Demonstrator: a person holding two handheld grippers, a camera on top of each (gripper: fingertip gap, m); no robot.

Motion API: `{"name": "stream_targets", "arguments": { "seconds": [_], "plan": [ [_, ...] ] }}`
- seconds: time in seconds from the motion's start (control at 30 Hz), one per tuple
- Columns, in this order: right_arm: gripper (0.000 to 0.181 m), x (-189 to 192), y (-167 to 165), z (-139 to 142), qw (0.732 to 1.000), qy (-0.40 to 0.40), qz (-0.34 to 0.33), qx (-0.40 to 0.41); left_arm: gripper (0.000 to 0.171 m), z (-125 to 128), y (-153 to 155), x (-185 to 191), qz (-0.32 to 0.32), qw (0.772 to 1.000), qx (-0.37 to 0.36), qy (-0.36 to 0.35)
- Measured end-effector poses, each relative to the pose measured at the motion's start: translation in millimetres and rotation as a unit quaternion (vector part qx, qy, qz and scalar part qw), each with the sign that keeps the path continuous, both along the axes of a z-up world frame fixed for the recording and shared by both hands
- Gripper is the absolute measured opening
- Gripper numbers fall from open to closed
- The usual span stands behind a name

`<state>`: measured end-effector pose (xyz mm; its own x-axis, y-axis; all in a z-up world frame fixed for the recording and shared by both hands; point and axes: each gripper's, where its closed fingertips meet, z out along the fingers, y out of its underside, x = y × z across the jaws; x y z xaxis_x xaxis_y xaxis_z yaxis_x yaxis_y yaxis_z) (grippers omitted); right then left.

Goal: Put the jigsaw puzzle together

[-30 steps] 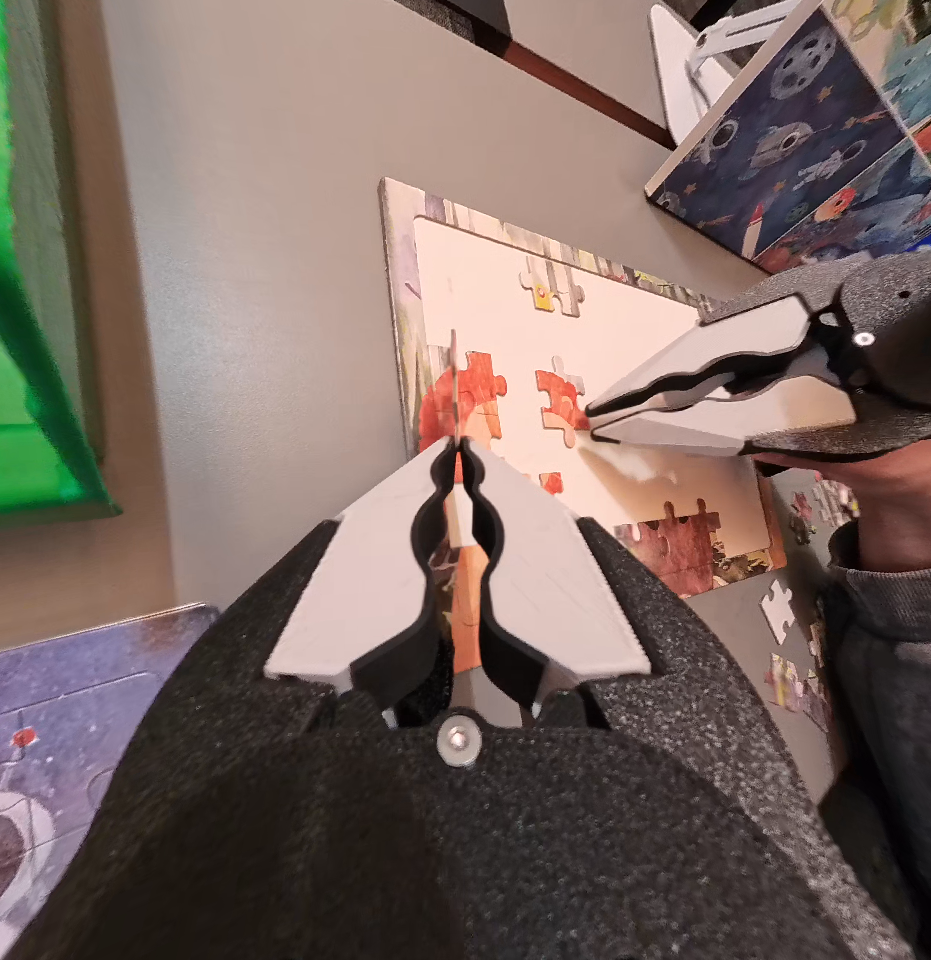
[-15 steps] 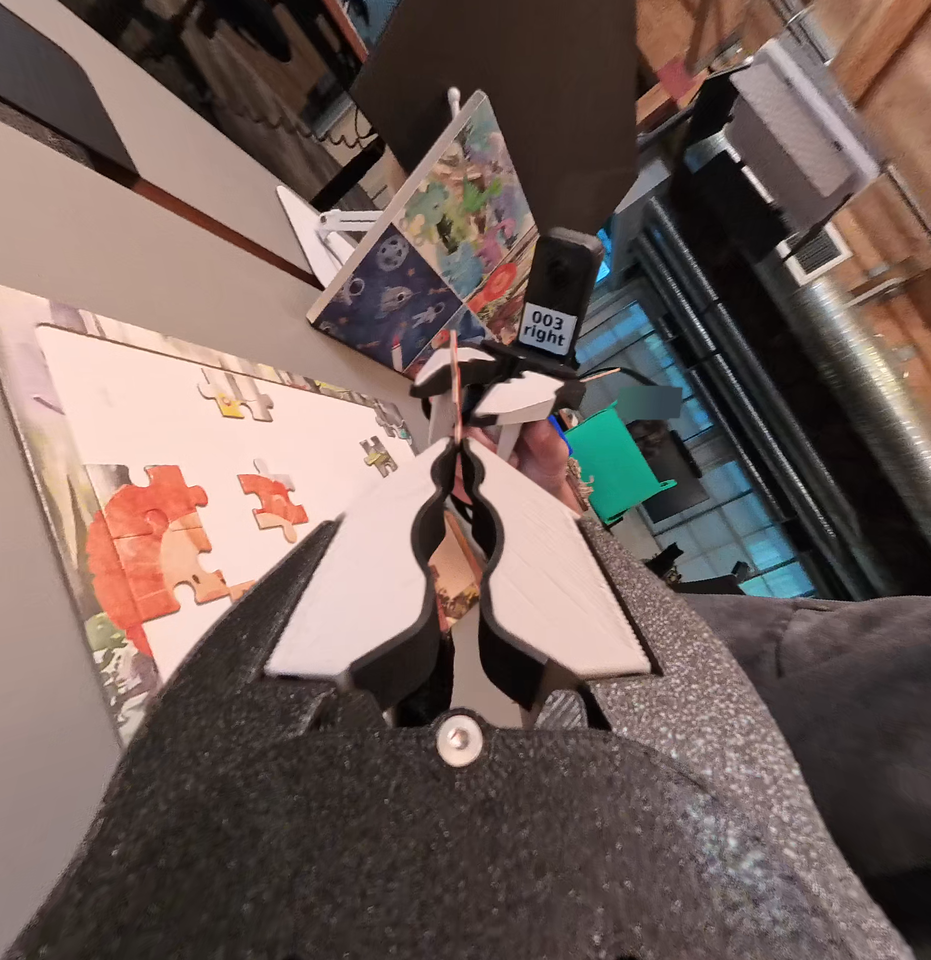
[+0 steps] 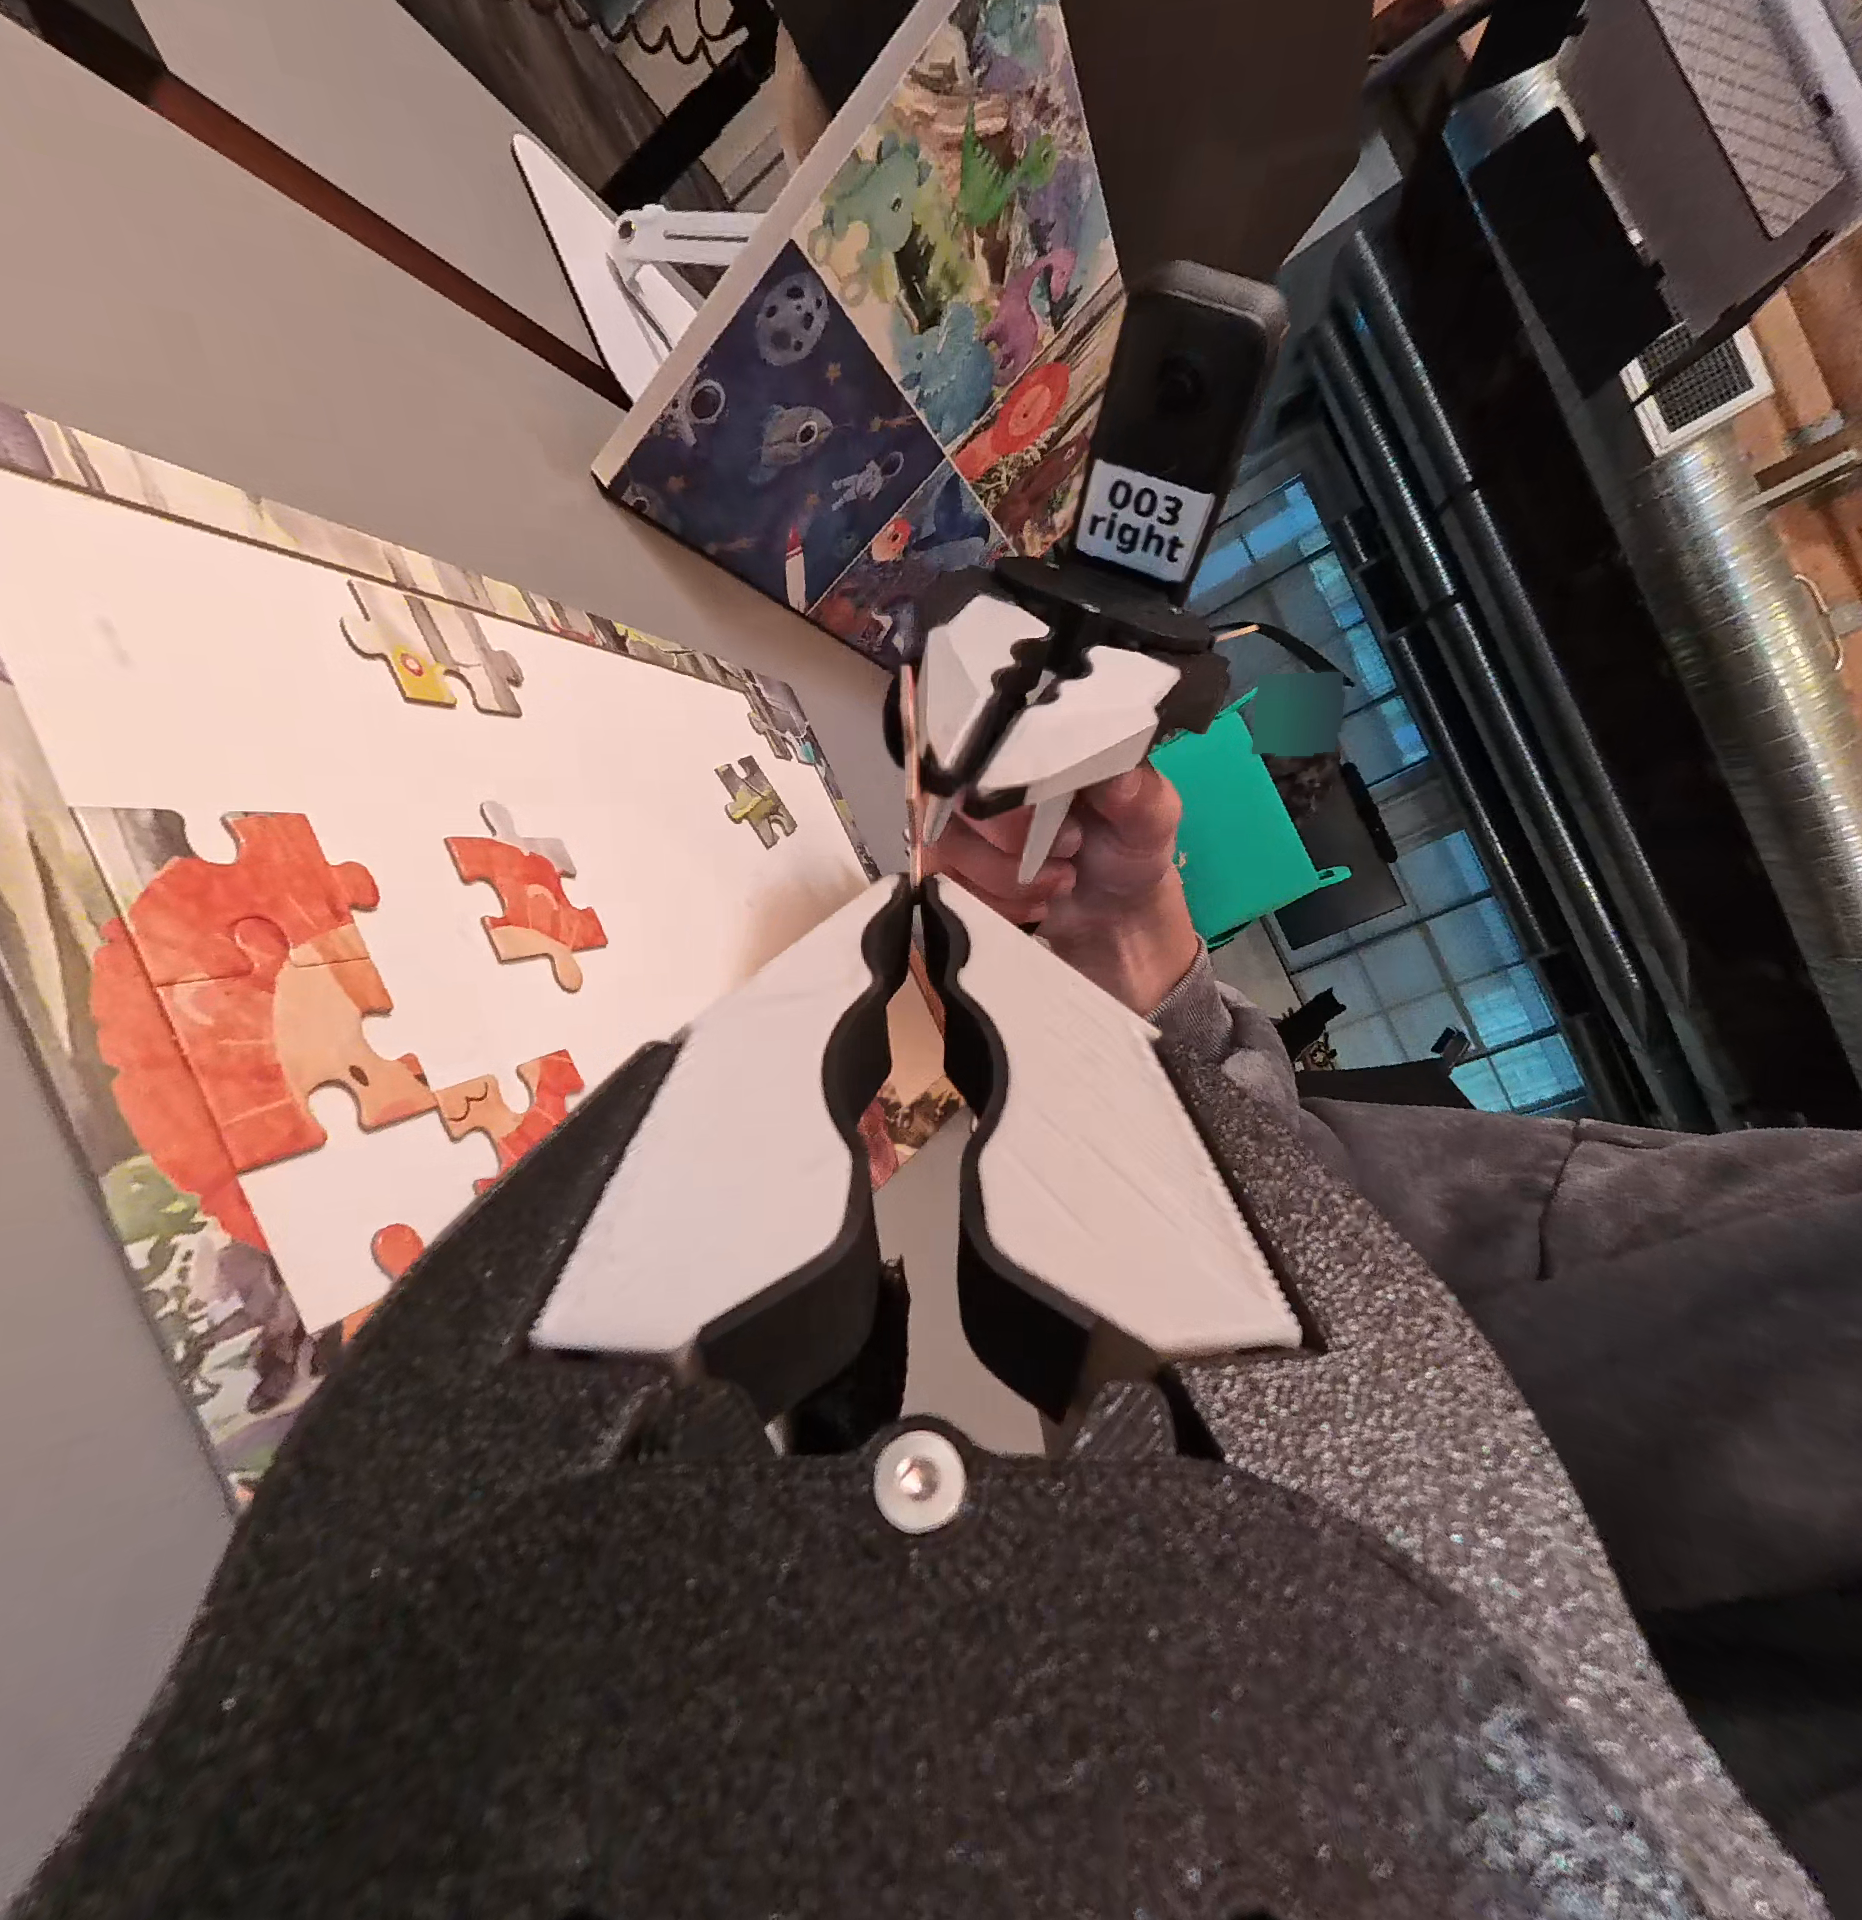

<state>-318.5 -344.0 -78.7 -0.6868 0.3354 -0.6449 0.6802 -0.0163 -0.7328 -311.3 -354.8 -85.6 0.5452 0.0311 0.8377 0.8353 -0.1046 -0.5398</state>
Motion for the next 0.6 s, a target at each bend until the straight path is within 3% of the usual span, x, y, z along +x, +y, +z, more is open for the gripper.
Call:
{"name": "stream_targets", "arguments": {
  "seconds": [0.2, 0.3, 0.37, 0.43, 0.53, 0.6],
  "plan": [
    [0.020, -25.6, 30.1, 2.5, 0.994, 0.011, -0.101, 0.034, 0.001, 1.9, -0.4, -3.8, 0.010, 1.000, 0.001, 0.013],
    [0.021, -28.8, 39.3, 8.2, 0.992, 0.011, -0.120, 0.027, 0.001, -0.2, 1.3, -3.7, 0.012, 1.000, -0.008, 0.024],
    [0.021, -43.1, 61.9, 7.4, 0.977, 0.034, -0.194, 0.080, 0.001, -1.9, 2.9, -3.8, 0.015, 0.999, -0.014, 0.026],
    [0.023, -61.3, 106.9, 19.1, 0.933, 0.070, -0.330, 0.125, 0.001, -4.0, 3.8, -5.4, 0.021, 0.999, -0.021, 0.031],
    [0.026, -56.6, 191.4, 49.3, 0.832, 0.126, -0.529, 0.111, 0.001, -5.9, 4.8, -6.8, 0.025, 0.999, -0.024, 0.031],
    [0.026, -40.5, 245.2, 48.4, 0.760, 0.138, -0.619, 0.143, 0.001, -7.9, 5.5, -7.1, 0.026, 0.999, -0.029, 0.032]
  ]
}}
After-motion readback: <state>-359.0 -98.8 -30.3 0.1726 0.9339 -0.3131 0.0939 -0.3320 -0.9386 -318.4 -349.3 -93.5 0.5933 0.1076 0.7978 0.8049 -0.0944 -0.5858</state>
